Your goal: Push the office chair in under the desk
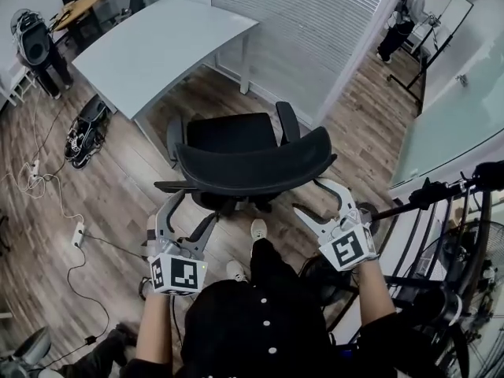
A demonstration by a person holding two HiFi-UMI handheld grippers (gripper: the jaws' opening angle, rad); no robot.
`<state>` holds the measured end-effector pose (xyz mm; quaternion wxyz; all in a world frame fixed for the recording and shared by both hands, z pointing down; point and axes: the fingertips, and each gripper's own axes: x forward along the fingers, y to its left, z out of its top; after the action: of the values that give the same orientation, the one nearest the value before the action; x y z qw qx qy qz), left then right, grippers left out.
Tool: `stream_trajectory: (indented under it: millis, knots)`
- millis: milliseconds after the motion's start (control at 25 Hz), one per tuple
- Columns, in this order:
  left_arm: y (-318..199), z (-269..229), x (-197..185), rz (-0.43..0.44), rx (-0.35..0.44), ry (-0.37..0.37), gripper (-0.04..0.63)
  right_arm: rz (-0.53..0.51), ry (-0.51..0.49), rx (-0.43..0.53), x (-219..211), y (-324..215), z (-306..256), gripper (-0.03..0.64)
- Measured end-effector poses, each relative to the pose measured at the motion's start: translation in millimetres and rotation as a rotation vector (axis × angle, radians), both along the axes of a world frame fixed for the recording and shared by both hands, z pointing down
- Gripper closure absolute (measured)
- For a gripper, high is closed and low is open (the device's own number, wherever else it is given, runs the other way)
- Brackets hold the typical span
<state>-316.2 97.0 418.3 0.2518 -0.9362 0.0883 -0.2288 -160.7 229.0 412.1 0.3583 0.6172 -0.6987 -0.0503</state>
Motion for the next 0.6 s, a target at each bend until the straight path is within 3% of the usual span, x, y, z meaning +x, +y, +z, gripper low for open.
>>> stream_trajectory:
  millis: [160,320,520,600]
  knots:
    - [-1,28,23,0.059,0.086,-0.117,0.253,-0.081,0.103,-0.084,-4,-25,40,0.319]
    - [5,53,44,0.14,0.168,-0.241,0.253,-0.154,0.273,-0.17,2,-37,66,0.319]
    - [-6,81,51,0.143,0.307,-0.405,0.266,-0.212,0.399,-0.211,9,-42,86,0.322]
    - [-14,84,50,0.131,0.341,-0.434,0.31,-0.207,0.421,-0.205,14,-43,85,0.333]
